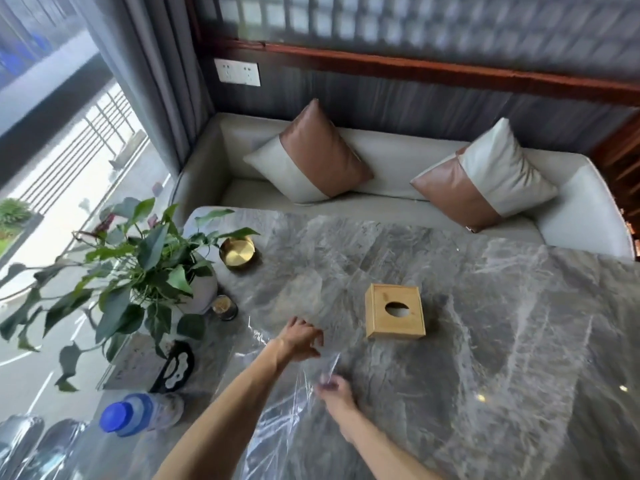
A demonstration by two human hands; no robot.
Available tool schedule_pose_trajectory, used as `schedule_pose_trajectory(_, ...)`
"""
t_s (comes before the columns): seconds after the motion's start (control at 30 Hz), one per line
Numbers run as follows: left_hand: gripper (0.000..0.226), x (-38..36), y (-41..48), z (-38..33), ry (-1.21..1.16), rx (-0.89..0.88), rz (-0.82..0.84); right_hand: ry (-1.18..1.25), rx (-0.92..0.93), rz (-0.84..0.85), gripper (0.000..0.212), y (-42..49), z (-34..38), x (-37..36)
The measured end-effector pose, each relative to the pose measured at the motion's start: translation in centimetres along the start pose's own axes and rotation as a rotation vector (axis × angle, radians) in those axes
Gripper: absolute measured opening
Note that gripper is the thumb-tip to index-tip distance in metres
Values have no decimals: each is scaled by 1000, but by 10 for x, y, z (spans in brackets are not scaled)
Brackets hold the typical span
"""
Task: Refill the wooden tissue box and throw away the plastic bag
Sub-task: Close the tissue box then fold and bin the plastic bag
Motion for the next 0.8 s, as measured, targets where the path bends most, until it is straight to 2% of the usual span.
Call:
schedule_pose_trajectory(0.03,30,5,-3,-2,-64,0,-55,-29,58,-16,9,0,5,3)
schedule_pose_trajectory(0.07,24,12,-8,-3,-135,-1,-98,-38,113,-34,10,-2,13,5)
schedule_pose_trajectory(0.13,22,31,-26,0,-259,7,-173,0,222,-62,9,-12,33,13)
schedule_pose_trajectory(0.2,18,59,-50,8,-361,19,-280,-14,307,54,6,-29,53,12)
schedule_pose_trajectory(0.33,18,128,-123,27,-495,61,-511,-235,439,327,29,-59,70,8)
schedule_pose_trajectory(0.4,18,153,-162,31,-480,86,-532,-286,527,383,38,-76,85,10)
schedule_pose_trajectory(0.5,13,174,-220,23,-412,106,-588,-425,668,459,25,-108,117,10)
schedule_pose_trajectory(0.6,9,188,-286,15,-459,180,-753,-627,774,544,31,-139,148,14)
schedule_pose_trajectory(0.7,8,195,-359,13,-682,303,-959,-824,840,661,46,-170,168,26)
schedule_pose_trajectory(0.77,14,197,-411,3,-813,336,-1120,-912,892,733,43,-192,173,32)
schedule_pose_trajectory(0.8,9,195,-435,-4,-874,360,-1173,-937,918,763,40,-204,174,32)
Point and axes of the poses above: each hand's wrist, its own y-axis towards the middle knuckle, its own x-axis out of the back of the hand, z = x × y, the point moved 8 cm from there along y, towards the middle knuckle, and after that the axes turned 7 degrees about y, right-handed, at the moved point
